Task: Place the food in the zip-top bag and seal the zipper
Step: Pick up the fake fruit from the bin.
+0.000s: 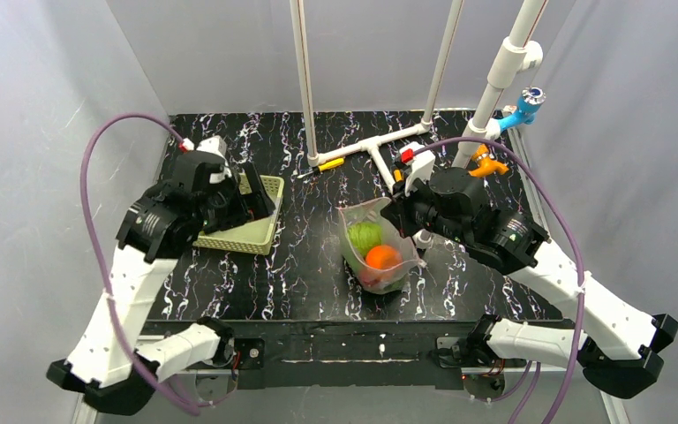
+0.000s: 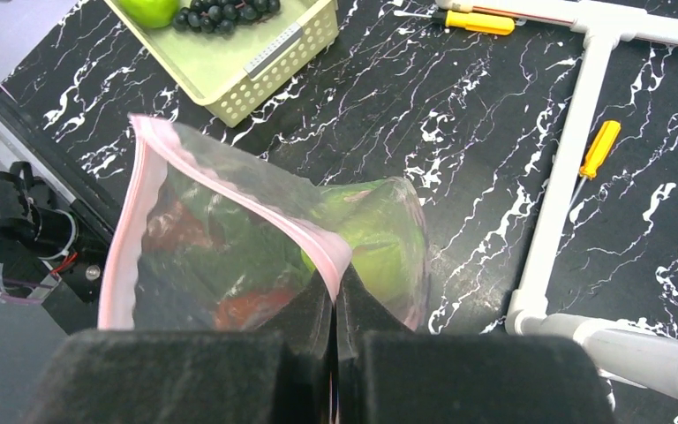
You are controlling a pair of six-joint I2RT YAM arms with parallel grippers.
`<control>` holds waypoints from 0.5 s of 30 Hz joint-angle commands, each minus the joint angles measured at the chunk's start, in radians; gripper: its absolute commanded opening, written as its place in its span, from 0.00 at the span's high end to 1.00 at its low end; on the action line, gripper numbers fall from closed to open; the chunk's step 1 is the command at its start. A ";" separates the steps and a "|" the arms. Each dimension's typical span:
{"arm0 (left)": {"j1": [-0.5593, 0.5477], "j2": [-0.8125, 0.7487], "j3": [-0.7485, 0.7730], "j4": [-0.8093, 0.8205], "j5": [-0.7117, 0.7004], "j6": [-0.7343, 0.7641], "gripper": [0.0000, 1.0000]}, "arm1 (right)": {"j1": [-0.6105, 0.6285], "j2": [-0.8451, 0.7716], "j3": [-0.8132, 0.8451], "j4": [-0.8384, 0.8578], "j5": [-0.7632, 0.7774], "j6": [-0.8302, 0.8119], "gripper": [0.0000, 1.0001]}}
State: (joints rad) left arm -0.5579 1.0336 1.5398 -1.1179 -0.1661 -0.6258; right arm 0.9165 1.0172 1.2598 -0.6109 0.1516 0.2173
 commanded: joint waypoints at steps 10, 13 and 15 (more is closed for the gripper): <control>0.501 0.267 -0.225 0.173 -0.253 0.152 0.02 | -0.004 -0.055 0.010 0.072 0.098 -0.045 0.99; 0.538 0.293 -0.278 0.289 -0.336 0.218 0.02 | -0.004 -0.043 0.007 0.070 0.064 -0.035 0.99; 0.572 0.320 -0.285 0.337 -0.368 0.232 0.02 | -0.004 -0.032 0.015 0.052 0.063 -0.028 0.99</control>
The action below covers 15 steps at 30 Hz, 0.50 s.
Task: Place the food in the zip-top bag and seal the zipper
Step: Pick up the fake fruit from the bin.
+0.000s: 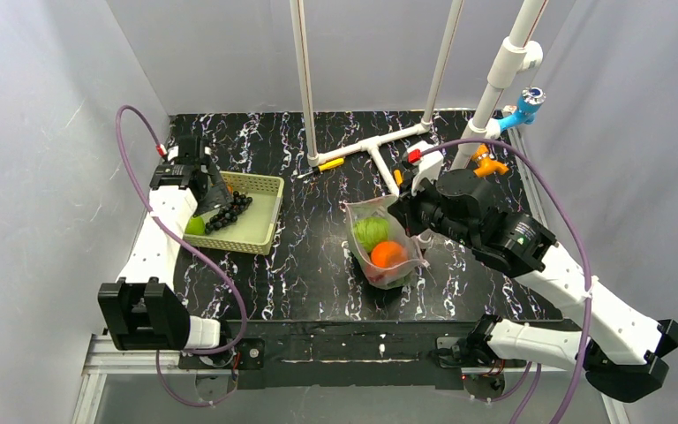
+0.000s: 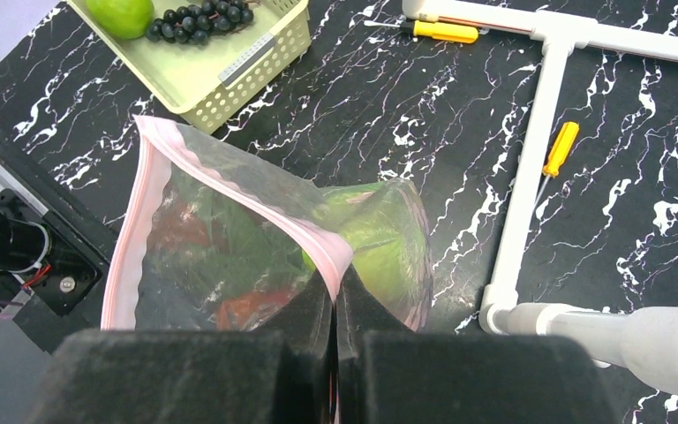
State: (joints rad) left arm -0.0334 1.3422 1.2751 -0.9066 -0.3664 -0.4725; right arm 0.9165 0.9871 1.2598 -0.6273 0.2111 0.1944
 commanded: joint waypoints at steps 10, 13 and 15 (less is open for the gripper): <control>0.186 0.212 -0.102 0.363 -0.157 0.155 0.04 | -0.004 0.065 0.126 -0.043 0.054 0.079 0.99; 0.189 0.295 -0.087 0.345 -0.122 0.138 0.05 | -0.004 0.067 0.145 -0.055 0.040 0.135 0.99; 0.193 0.319 -0.080 0.342 -0.098 0.123 0.06 | -0.004 0.098 0.191 -0.093 0.043 0.139 0.99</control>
State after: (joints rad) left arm 0.1486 1.6482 1.1740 -0.5522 -0.4820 -0.3302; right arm 0.9165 1.0695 1.3464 -0.7288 0.2436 0.3008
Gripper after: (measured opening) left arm 0.949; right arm 0.022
